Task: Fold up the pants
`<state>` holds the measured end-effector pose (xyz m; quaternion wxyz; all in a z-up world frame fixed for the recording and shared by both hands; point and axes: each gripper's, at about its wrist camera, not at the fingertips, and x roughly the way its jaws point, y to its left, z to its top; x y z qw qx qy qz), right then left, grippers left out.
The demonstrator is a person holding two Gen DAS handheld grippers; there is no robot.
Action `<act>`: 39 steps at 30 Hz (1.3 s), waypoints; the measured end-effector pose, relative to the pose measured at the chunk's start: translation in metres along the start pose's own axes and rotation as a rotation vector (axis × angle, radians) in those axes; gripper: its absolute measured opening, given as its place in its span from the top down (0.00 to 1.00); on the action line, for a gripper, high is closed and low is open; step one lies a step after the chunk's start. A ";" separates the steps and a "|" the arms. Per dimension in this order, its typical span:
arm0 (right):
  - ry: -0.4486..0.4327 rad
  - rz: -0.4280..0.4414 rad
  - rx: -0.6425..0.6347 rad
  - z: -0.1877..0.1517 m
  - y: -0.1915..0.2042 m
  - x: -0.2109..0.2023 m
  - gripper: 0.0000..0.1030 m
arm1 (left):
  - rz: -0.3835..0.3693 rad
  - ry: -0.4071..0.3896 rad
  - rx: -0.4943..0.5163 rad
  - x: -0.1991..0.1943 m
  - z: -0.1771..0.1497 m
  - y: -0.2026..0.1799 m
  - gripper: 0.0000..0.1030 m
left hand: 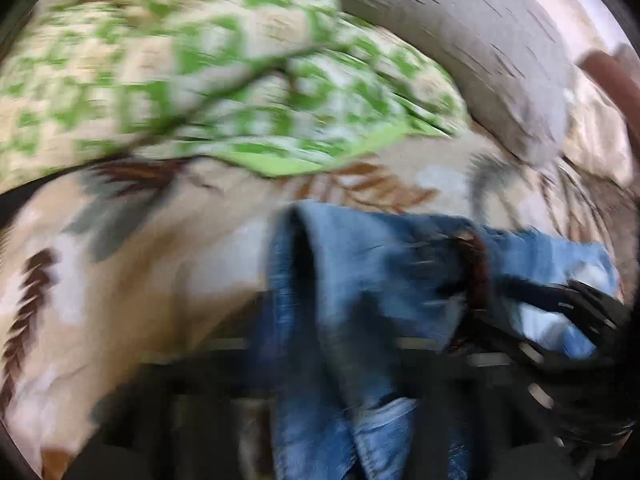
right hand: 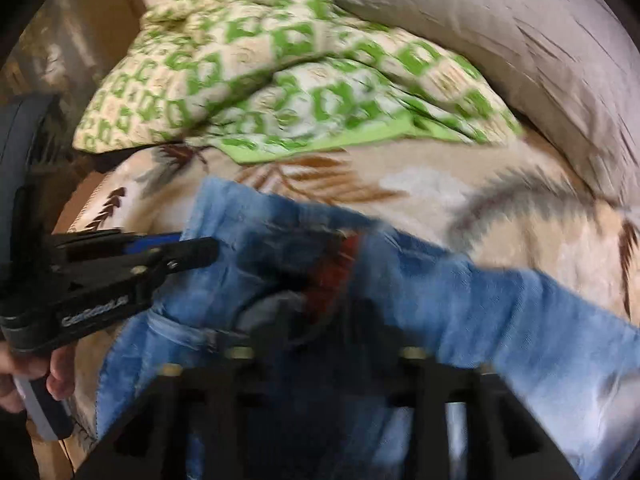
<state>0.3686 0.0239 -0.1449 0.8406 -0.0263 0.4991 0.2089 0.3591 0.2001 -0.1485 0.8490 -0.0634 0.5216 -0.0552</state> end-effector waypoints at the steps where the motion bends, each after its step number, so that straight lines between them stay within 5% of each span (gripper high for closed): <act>1: -0.031 0.009 0.025 -0.004 -0.007 -0.012 0.21 | 0.018 -0.045 -0.022 -0.012 -0.002 0.003 0.09; 5: -0.120 0.034 0.069 -0.029 -0.041 -0.069 0.21 | -0.019 -0.114 0.017 -0.054 -0.008 -0.013 0.09; 9: -0.174 -0.002 0.118 -0.064 -0.103 -0.136 0.21 | -0.053 -0.133 0.181 -0.083 -0.019 -0.076 0.05; 19: -0.184 -0.134 0.262 -0.133 -0.284 -0.253 0.20 | -0.170 -0.139 0.487 -0.072 -0.025 -0.244 0.05; 27: -0.105 -0.137 0.307 -0.120 -0.368 -0.226 0.20 | -0.155 -0.109 0.677 -0.005 -0.003 -0.332 0.05; 36: 0.016 -0.105 0.327 -0.084 -0.407 -0.141 0.22 | -0.166 -0.014 0.787 0.082 0.034 -0.364 0.05; 37: 0.023 -0.085 0.334 -0.081 -0.410 -0.133 0.27 | -0.175 0.022 0.791 0.090 0.034 -0.366 0.05; 38: 0.024 -0.061 0.328 -0.079 -0.411 -0.128 0.51 | -0.172 0.053 0.795 0.098 0.034 -0.367 0.05; 39: 0.030 -0.067 0.304 -0.077 -0.409 -0.123 0.80 | -0.185 0.115 0.802 0.108 0.032 -0.369 0.23</act>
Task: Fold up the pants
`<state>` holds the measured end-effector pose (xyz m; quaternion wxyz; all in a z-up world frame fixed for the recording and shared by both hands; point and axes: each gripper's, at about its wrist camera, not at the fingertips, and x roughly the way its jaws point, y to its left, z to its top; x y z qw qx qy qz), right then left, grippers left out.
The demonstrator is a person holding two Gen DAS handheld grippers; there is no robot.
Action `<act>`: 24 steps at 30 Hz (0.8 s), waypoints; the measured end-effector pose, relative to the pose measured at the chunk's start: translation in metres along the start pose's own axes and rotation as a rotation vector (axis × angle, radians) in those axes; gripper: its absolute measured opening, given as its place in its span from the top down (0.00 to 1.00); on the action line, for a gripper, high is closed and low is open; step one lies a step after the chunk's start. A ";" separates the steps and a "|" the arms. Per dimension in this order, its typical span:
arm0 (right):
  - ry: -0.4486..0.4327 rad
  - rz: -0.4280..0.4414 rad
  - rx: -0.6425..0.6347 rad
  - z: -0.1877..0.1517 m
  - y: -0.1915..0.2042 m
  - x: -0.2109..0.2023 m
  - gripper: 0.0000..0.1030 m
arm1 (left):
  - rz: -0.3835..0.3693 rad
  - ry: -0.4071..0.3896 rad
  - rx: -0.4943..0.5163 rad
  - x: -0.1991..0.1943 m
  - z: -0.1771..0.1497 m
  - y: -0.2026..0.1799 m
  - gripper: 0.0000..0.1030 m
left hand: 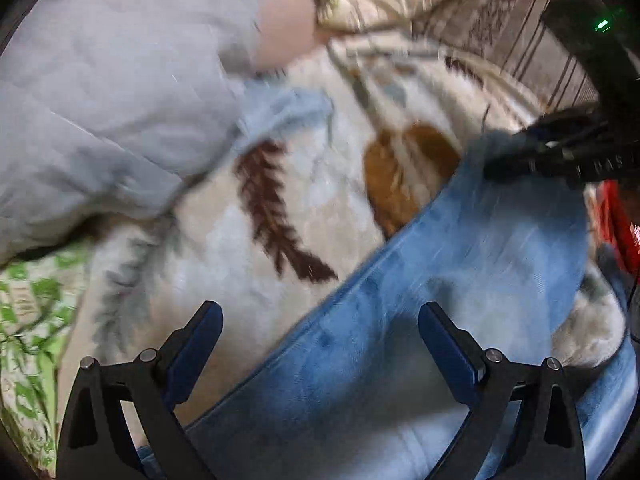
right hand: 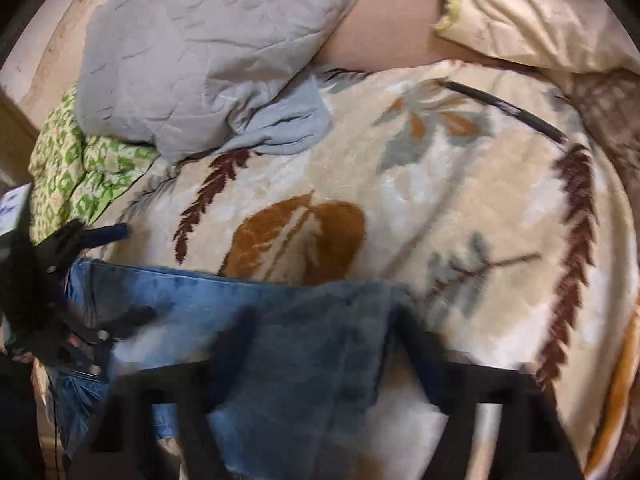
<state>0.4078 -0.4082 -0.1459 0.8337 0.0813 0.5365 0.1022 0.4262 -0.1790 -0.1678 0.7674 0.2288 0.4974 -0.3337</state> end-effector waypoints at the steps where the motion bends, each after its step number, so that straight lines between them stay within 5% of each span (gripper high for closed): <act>1: 0.006 -0.004 -0.024 0.000 0.003 0.002 0.84 | -0.049 0.035 0.001 0.006 -0.001 0.000 0.94; 6: -0.007 -0.020 -0.119 -0.013 0.020 -0.006 0.87 | -0.058 0.017 -0.015 -0.015 -0.008 -0.007 0.95; 12: -0.143 -0.006 -0.131 -0.038 0.028 -0.075 0.87 | -0.029 -0.146 0.047 -0.104 -0.033 -0.052 0.95; 18: -0.273 -0.040 -0.278 -0.110 0.052 -0.152 0.87 | -0.014 -0.270 0.099 -0.186 -0.087 -0.129 0.95; 24: -0.225 -0.044 -0.380 -0.215 0.061 -0.166 0.87 | -0.035 -0.230 0.131 -0.179 -0.156 -0.205 0.95</act>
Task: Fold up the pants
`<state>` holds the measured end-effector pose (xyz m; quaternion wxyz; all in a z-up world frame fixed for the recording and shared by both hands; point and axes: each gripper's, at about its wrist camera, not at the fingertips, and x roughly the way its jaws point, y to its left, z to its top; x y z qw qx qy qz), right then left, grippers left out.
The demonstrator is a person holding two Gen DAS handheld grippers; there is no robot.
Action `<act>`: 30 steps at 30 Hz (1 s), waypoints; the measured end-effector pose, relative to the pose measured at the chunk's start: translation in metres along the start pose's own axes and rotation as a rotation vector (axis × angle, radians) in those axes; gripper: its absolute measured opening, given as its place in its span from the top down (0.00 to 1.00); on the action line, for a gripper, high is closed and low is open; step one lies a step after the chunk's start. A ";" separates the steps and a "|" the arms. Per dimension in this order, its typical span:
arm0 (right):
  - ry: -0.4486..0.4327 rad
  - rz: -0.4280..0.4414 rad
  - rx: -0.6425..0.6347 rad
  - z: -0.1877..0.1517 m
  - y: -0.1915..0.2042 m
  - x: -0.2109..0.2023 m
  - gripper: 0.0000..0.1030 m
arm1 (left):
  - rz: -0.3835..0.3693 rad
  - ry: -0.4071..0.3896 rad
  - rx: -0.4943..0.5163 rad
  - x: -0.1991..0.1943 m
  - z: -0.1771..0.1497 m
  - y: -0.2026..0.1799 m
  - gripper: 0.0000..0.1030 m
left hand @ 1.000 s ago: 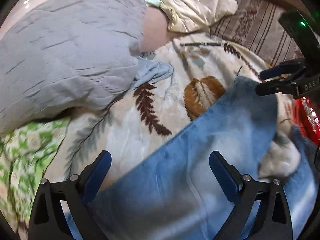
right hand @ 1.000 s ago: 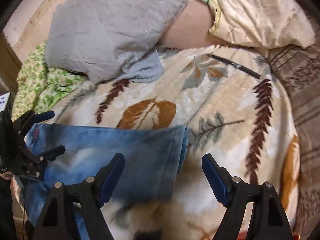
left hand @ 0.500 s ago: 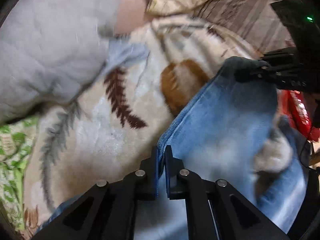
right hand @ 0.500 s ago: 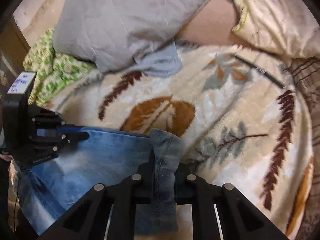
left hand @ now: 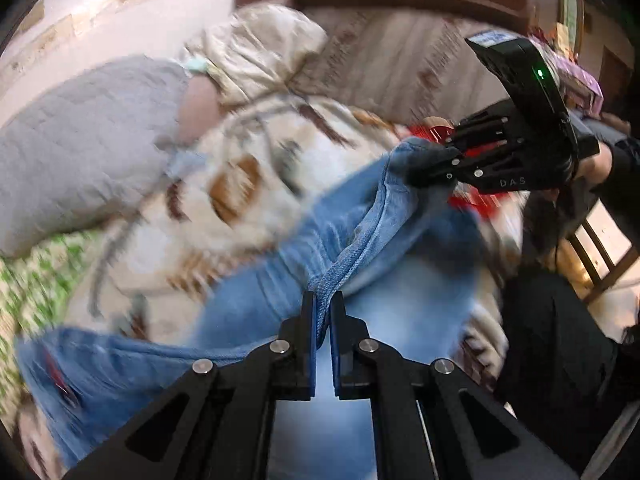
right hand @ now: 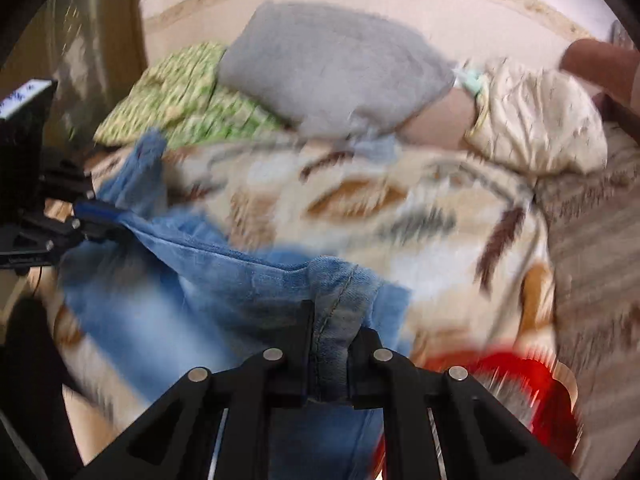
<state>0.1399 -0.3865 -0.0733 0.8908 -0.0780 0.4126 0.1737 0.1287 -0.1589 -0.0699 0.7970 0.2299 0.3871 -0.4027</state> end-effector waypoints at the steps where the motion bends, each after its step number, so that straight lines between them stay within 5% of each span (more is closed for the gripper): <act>1: 0.021 0.002 0.001 -0.013 0.003 0.000 0.86 | -0.004 0.021 0.004 0.008 -0.010 -0.011 0.95; 7: 0.151 -0.006 0.106 -0.067 0.000 0.011 0.79 | 0.011 0.162 -0.025 0.058 -0.049 -0.047 0.91; 8: 0.149 0.002 0.120 -0.072 -0.001 0.005 0.72 | 0.023 0.156 -0.021 0.056 -0.050 -0.049 0.89; 11: 0.102 -0.022 0.129 -0.079 -0.003 -0.016 0.20 | -0.023 0.149 -0.070 0.041 -0.042 -0.049 0.43; 12: 0.081 -0.027 0.140 -0.082 -0.003 -0.024 0.19 | -0.020 0.108 -0.085 0.028 -0.038 -0.049 0.28; 13: 0.055 -0.023 0.155 -0.086 -0.004 -0.032 0.19 | -0.009 0.075 -0.076 0.020 -0.037 -0.050 0.25; 16: 0.030 -0.022 0.174 -0.097 -0.006 -0.043 0.19 | 0.033 0.035 0.013 0.007 -0.028 -0.058 0.25; 23: 0.063 0.008 0.062 -0.096 0.024 -0.018 0.24 | 0.182 0.124 0.222 0.055 -0.025 -0.066 0.25; 24: 0.077 0.004 0.045 -0.096 0.028 -0.013 0.49 | 0.178 0.149 0.255 0.065 -0.025 -0.066 0.34; 25: 0.096 -0.011 0.023 -0.094 0.032 -0.007 0.64 | 0.165 0.163 0.260 0.067 -0.026 -0.064 0.76; 26: 0.120 -0.046 -0.012 -0.092 0.035 -0.001 0.76 | 0.136 0.184 0.243 0.069 -0.025 -0.062 0.98; 30: 0.080 -0.129 -0.087 -0.076 0.034 -0.014 0.80 | 0.059 0.090 0.108 0.044 -0.005 -0.058 0.96</act>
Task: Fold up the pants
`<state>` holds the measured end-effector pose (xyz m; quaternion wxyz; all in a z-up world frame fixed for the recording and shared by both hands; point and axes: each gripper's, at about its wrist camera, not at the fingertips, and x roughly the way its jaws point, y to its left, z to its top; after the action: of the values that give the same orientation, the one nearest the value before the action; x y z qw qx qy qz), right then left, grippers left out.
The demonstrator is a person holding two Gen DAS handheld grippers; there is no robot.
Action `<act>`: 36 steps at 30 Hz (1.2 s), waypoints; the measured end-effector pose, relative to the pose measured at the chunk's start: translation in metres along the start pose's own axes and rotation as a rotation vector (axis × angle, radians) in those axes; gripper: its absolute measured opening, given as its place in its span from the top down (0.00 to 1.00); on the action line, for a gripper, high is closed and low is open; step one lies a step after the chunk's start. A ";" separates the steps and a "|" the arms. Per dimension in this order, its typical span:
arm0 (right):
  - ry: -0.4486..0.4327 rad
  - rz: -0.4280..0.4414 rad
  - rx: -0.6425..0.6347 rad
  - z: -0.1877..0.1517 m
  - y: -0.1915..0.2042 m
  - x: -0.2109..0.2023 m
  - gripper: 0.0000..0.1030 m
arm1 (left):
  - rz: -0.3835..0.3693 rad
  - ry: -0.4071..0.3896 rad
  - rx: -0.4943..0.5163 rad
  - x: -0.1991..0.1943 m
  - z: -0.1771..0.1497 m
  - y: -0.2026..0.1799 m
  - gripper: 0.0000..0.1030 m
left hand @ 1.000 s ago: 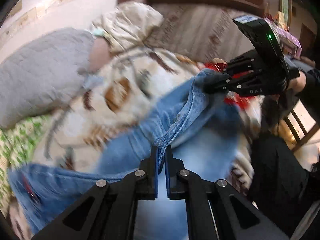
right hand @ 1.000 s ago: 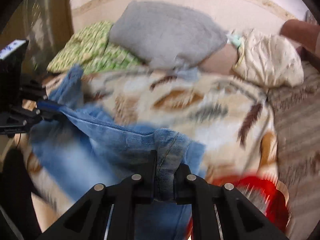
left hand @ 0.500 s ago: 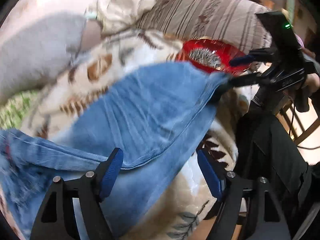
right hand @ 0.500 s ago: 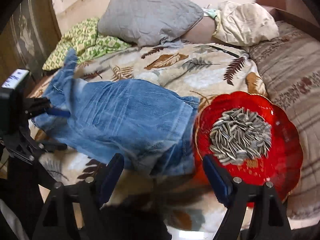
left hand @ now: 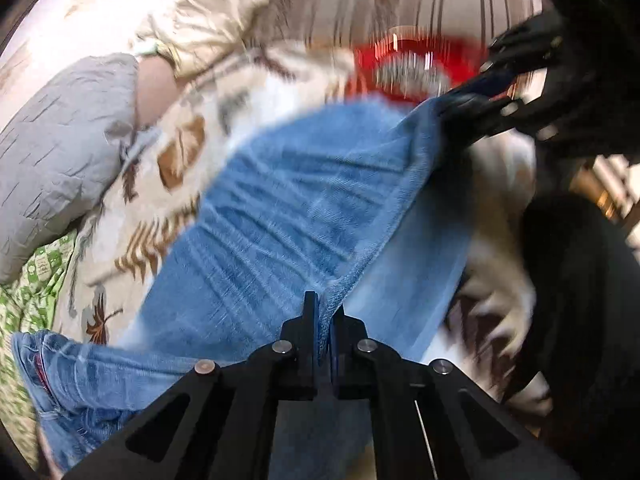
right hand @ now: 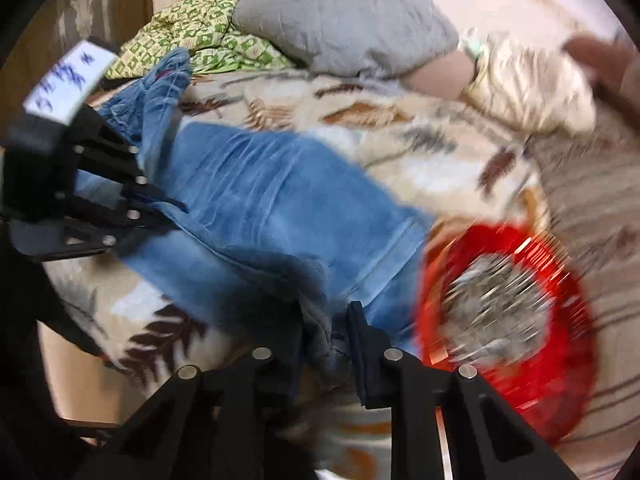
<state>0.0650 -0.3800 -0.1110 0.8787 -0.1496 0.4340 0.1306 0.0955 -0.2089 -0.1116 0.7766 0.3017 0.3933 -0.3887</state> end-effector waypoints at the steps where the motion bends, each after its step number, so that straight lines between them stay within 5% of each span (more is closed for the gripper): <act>1: -0.015 -0.041 -0.018 0.005 -0.005 -0.008 0.80 | -0.023 -0.018 -0.025 -0.004 0.003 0.000 0.96; 5: 0.018 -0.054 0.019 0.009 -0.021 -0.009 0.77 | -0.046 0.063 -0.067 0.018 0.004 -0.011 0.95; 7: 0.098 -0.039 0.013 0.002 -0.017 0.008 0.54 | -0.046 0.126 -0.098 0.035 -0.001 -0.010 0.92; 8: 0.123 -0.070 0.008 -0.001 -0.015 0.011 0.35 | -0.063 0.109 -0.125 0.030 -0.001 -0.006 0.86; 10: 0.088 -0.088 0.015 -0.004 -0.014 -0.002 0.33 | -0.092 0.097 -0.188 0.014 0.000 0.005 0.17; 11: 0.064 -0.063 0.025 -0.005 -0.015 -0.011 0.31 | -0.071 0.051 -0.210 -0.002 -0.003 0.010 0.11; 13: 0.026 -0.055 0.045 -0.001 -0.017 -0.027 0.27 | -0.019 -0.020 -0.204 -0.031 -0.009 0.025 0.10; 19: -0.076 0.099 0.124 0.034 0.006 -0.041 0.22 | 0.250 0.069 -0.298 -0.085 -0.059 0.108 0.10; 28: -0.107 0.268 0.081 0.122 0.106 0.003 0.22 | 0.561 0.191 -0.415 -0.217 -0.168 0.193 0.10; 32: -0.131 0.365 0.091 0.161 0.136 0.015 0.22 | 0.592 0.238 -0.427 -0.263 -0.191 0.215 0.07; 36: -0.110 0.367 0.089 0.177 0.155 0.030 0.22 | 0.511 0.215 -0.441 -0.243 -0.197 0.234 0.02</act>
<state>0.1551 -0.1678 -0.0557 0.8684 -0.0214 0.4107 0.2772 0.1237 0.1535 0.0318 0.8495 0.2547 0.4589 -0.0538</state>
